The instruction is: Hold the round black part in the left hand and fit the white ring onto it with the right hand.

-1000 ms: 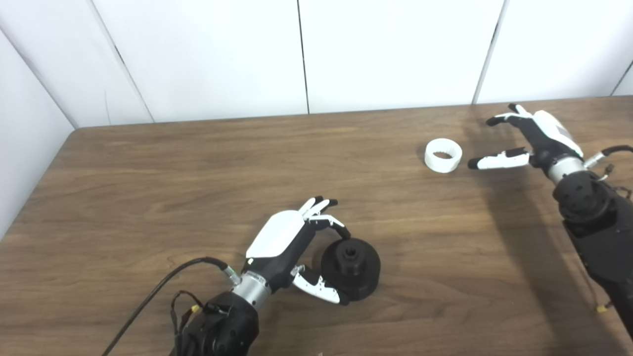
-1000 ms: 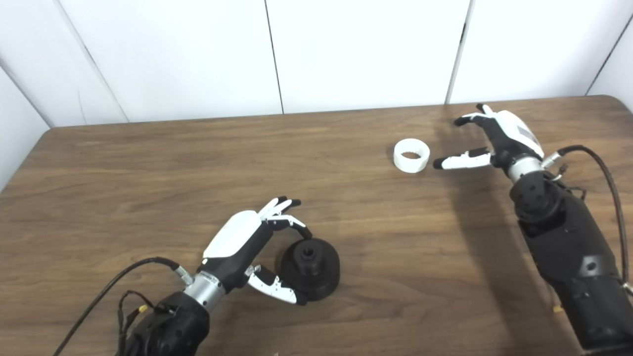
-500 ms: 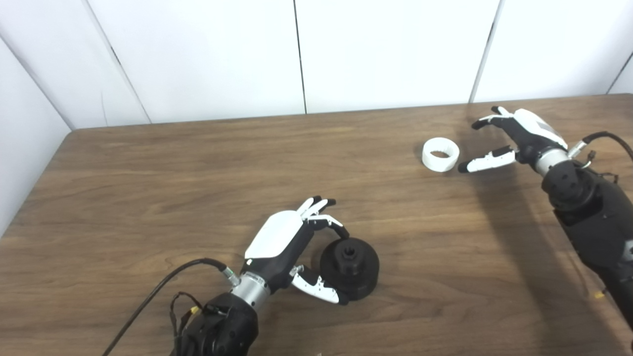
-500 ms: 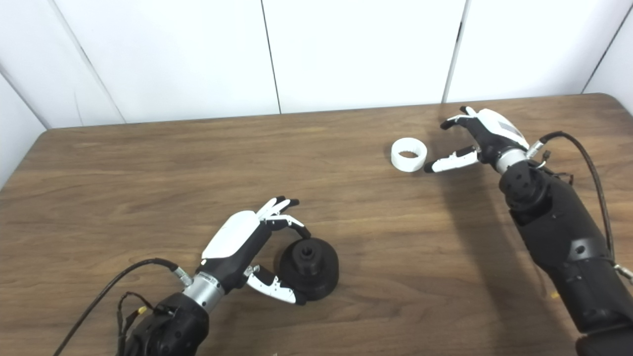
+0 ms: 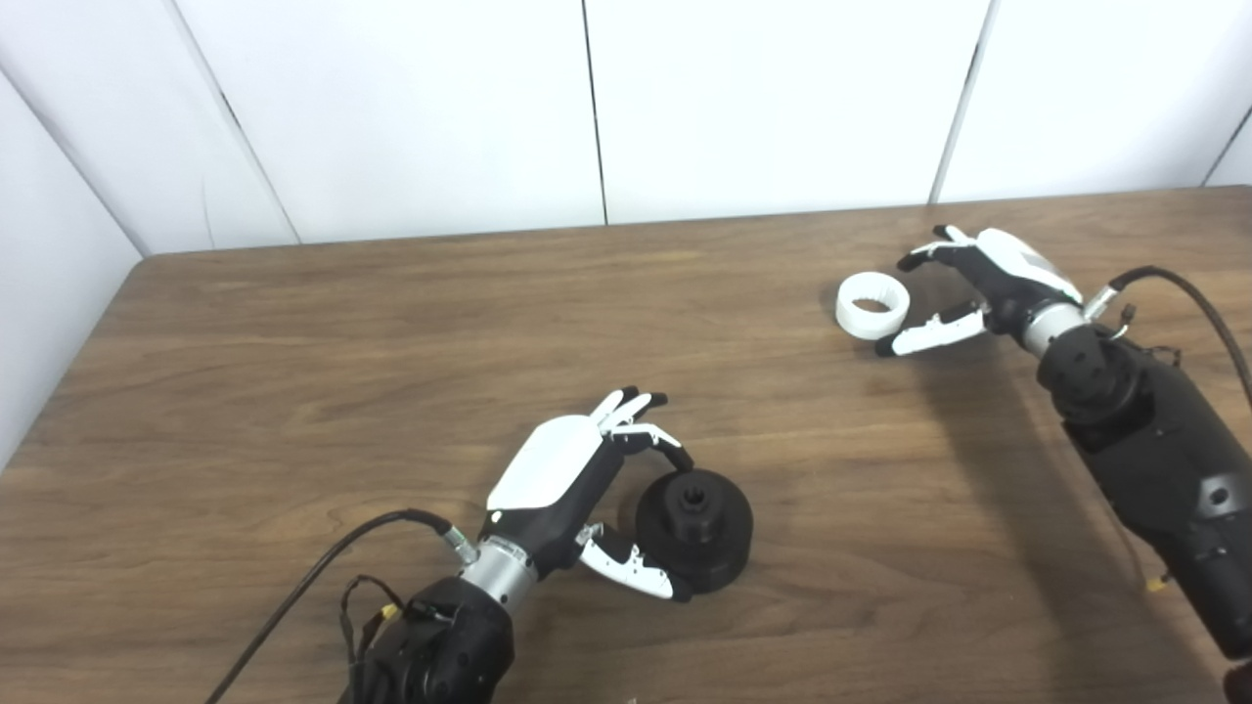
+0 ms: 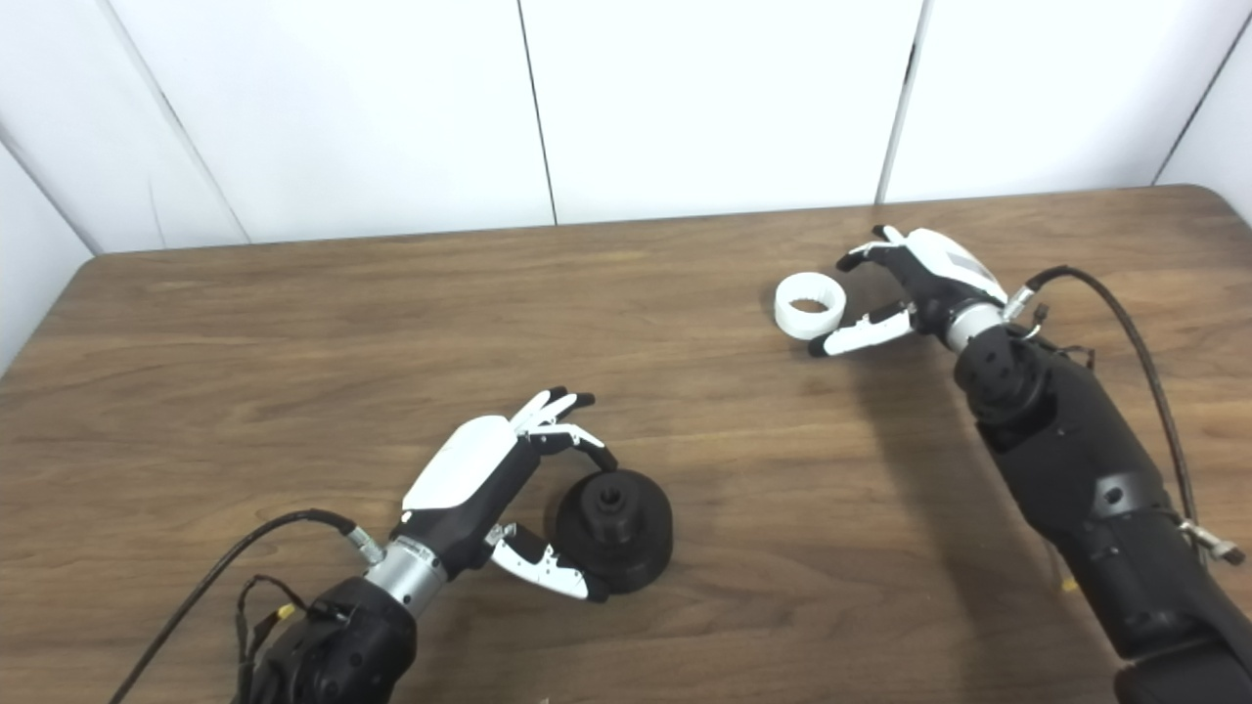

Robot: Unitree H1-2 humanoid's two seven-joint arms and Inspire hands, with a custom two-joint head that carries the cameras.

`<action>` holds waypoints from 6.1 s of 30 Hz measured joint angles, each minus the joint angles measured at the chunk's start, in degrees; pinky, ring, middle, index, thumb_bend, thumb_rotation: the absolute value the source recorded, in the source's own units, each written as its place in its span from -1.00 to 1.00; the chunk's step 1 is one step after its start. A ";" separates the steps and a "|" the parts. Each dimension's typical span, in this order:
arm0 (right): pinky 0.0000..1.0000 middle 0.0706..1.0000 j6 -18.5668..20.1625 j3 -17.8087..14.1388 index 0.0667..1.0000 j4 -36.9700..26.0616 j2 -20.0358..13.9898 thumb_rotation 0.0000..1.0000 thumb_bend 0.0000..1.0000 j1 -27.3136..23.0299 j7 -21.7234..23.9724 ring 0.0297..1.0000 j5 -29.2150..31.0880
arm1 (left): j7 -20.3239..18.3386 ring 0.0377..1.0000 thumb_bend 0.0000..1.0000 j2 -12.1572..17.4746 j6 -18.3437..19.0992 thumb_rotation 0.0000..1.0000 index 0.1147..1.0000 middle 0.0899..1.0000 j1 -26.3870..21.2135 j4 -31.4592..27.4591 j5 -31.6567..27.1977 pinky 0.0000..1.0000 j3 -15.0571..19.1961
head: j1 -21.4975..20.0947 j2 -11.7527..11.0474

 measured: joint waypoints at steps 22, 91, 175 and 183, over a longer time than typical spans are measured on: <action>1.00 0.99 -0.12 0.74 0.58 3.04 1.96 -0.20 1.00 -1.93 -0.62 1.00 -0.13 | 0.00 1.00 0.92 -0.38 0.20 -0.64 0.10 0.91 0.15 0.10 -0.06 0.75 0.21 | 0.18 -0.18; 0.94 0.79 -6.58 0.25 -0.06 5.13 3.34 -0.69 0.11 -2.44 -5.09 1.00 -0.67 | -0.02 1.00 0.95 -0.72 0.26 -0.57 0.08 0.89 0.38 -0.13 1.03 0.66 0.38 | 0.26 0.44; 0.85 0.72 5.11 0.30 -0.10 -46.94 1.69 -0.71 0.05 9.24 19.97 1.00 1.31 | 0.10 1.00 0.92 -1.76 -0.82 -0.61 0.08 0.92 -0.32 1.48 1.15 0.66 0.63 | 0.17 0.44; 0.87 0.72 5.77 1.68 -0.10 -49.07 2.66 -0.71 0.05 9.26 21.92 1.00 1.65 | 0.53 1.00 0.92 -2.11 -1.55 -0.60 0.09 0.92 -0.38 2.18 1.15 0.68 0.70 | 0.35 0.53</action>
